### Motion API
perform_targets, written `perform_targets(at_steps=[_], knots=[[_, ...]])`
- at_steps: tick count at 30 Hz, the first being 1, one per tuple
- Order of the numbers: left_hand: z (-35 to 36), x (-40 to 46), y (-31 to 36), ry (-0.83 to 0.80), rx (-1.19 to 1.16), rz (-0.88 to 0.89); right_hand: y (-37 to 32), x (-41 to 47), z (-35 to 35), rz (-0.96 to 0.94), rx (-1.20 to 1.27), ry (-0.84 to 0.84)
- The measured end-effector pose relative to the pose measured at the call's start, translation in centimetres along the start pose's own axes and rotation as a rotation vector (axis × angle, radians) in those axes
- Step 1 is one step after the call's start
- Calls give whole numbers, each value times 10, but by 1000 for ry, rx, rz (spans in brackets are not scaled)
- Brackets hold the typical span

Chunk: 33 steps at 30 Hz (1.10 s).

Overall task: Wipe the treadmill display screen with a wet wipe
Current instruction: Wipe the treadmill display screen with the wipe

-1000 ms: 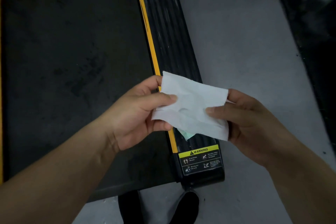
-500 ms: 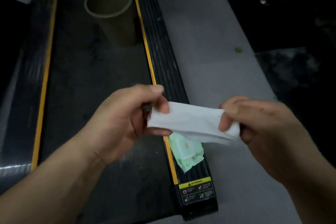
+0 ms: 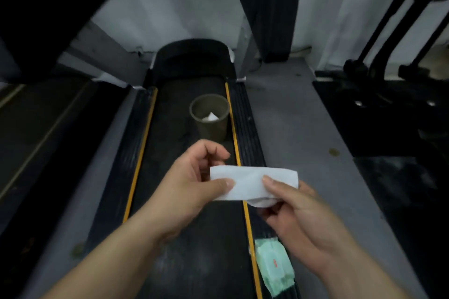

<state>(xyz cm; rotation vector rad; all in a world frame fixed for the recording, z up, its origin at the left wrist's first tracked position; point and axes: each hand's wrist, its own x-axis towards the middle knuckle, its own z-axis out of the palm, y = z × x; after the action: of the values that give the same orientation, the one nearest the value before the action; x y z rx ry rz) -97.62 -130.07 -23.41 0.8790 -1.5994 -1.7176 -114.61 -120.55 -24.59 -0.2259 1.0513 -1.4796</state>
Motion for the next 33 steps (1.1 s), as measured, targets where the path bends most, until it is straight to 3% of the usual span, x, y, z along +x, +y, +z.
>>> perform_targets(at_steps=[8,13,21,25,33], knots=[[-95,-28,118,89,-2,2,-44,-24,170,-175,-198,-100],[-150,-42,176,113,-61,60,-55,-39,252,-59,-108,-176],[-205,-29,236,246,-31,215,-73,-31,338,-39,114,-278],[-220,1,247,340,30,320,-72,-3,369,-67,97,-261],[-259,95,263,299,119,321,-113,98,409,-203,18,-205]])
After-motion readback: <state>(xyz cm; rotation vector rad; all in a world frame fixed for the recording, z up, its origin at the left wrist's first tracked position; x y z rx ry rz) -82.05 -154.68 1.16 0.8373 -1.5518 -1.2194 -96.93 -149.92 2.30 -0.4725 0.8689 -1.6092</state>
